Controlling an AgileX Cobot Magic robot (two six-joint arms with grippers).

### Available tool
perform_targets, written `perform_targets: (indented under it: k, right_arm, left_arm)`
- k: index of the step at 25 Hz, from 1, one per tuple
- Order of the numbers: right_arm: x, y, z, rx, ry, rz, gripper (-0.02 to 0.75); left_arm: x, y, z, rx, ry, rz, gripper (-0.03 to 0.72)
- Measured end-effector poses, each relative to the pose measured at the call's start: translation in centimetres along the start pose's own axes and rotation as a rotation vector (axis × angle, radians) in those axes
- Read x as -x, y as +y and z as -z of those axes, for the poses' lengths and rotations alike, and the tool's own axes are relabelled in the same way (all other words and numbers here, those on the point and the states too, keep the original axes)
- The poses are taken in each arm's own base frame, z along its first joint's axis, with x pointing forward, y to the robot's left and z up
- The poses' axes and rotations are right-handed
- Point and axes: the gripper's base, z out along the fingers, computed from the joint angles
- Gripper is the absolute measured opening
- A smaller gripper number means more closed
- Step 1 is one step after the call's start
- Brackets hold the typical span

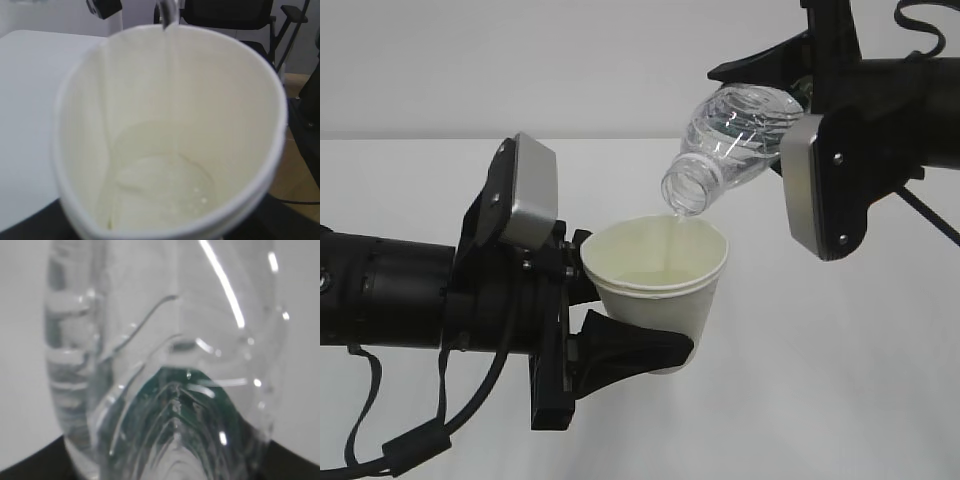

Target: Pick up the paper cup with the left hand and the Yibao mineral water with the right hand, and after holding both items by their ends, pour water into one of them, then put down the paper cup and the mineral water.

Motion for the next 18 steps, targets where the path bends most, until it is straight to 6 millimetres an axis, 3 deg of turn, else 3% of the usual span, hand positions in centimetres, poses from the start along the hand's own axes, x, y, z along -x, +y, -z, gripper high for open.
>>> perform_targets:
  k: [18]
  right_arm:
    - [0.04, 0.05, 0.0, 0.006, -0.005, 0.015, 0.412]
  left_arm:
    - [0.0, 0.0, 0.0, 0.0, 0.0, 0.0, 0.428]
